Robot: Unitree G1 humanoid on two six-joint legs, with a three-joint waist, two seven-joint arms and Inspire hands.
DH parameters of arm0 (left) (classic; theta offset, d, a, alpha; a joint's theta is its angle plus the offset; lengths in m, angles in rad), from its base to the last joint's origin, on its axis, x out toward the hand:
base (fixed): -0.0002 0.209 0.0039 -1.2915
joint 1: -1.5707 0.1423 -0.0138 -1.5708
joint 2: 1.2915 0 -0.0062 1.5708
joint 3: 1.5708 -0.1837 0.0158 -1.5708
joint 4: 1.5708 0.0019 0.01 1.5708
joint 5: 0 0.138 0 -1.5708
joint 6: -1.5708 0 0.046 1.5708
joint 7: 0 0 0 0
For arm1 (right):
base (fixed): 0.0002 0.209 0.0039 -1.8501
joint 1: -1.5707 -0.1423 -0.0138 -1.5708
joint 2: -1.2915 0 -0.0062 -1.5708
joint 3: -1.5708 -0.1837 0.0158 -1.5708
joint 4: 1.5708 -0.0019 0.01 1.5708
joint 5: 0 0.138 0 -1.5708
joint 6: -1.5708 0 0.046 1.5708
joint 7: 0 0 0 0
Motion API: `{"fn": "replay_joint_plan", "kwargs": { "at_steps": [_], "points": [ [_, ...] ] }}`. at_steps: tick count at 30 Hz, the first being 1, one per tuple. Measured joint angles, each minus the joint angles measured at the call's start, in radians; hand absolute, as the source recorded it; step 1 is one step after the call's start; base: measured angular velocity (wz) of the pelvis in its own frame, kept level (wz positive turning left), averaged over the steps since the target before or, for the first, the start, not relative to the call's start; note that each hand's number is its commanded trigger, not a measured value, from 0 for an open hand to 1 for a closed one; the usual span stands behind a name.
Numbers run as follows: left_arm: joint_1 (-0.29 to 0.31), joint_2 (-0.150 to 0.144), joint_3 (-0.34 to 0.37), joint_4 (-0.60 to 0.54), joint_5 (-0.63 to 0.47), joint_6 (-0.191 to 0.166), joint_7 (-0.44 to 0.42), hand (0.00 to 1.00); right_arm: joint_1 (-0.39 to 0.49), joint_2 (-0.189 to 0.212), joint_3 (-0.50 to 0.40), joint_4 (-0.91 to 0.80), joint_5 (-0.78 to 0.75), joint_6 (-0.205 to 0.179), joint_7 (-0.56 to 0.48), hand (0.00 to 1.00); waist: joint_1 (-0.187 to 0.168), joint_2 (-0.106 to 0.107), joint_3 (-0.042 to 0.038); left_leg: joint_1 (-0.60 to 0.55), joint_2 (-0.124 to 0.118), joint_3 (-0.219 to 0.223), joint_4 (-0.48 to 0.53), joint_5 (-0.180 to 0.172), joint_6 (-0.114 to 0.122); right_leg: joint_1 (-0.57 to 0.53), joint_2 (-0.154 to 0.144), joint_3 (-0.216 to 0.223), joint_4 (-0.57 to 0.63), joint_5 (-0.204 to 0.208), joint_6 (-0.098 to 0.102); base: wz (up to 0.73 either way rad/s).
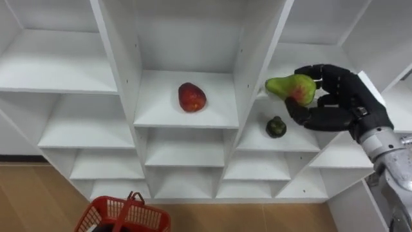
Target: Collect fruits from the closet
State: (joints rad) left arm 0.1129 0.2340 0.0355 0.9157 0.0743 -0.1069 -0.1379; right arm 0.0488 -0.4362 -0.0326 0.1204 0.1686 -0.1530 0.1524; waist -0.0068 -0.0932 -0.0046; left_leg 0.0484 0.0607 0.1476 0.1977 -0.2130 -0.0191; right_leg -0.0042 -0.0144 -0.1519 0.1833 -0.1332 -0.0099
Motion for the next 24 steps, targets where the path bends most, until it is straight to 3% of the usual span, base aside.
{"fn": "replay_joint_plan", "kwargs": {
  "at_steps": [2,5,10,20,24],
  "points": [
    [-0.006,0.001,-0.001,-0.004,0.000,-0.008,0.007,1.00,0.037,0.011,0.001,-0.023,-0.001,0.000,0.000,1.00,-0.014,-0.008,0.0047,-0.001,0.000,0.008,0.000,0.000,0.000,-0.004,0.000,0.004,0.002,0.000,0.000,-0.08],
    [-0.008,0.002,-0.002,-0.003,-0.004,-0.014,0.019,1.00,0.067,0.034,0.000,-0.026,-0.020,0.000,0.002,1.00,-0.022,-0.016,0.0051,0.000,0.001,0.016,-0.001,0.000,0.000,-0.007,0.002,0.012,0.002,0.002,0.000,-0.07],
    [-0.010,0.002,-0.002,-0.001,-0.006,-0.025,0.021,1.00,0.138,0.054,-0.012,-0.100,-0.022,0.000,0.016,1.00,-0.039,-0.013,0.0064,-0.002,0.000,0.016,-0.009,0.000,0.000,-0.015,0.004,0.012,0.003,0.003,0.000,-0.02],
    [-0.055,0.004,-0.019,-0.029,-0.006,-0.027,0.025,1.00,0.139,0.074,-0.008,-0.133,-0.132,0.000,0.041,1.00,-0.039,-0.017,0.0045,-0.037,0.000,0.017,-0.004,0.000,0.000,-0.053,0.003,0.014,0.011,0.003,-0.001,-0.02],
    [-0.087,0.003,-0.041,-0.069,-0.005,-0.037,0.026,1.00,0.139,0.077,0.024,-0.129,-0.135,0.000,0.052,1.00,-0.023,-0.015,0.0068,-0.047,0.002,0.018,0.001,0.000,0.000,-0.069,0.003,0.013,0.022,0.003,-0.001,-0.05]
  ]
}}
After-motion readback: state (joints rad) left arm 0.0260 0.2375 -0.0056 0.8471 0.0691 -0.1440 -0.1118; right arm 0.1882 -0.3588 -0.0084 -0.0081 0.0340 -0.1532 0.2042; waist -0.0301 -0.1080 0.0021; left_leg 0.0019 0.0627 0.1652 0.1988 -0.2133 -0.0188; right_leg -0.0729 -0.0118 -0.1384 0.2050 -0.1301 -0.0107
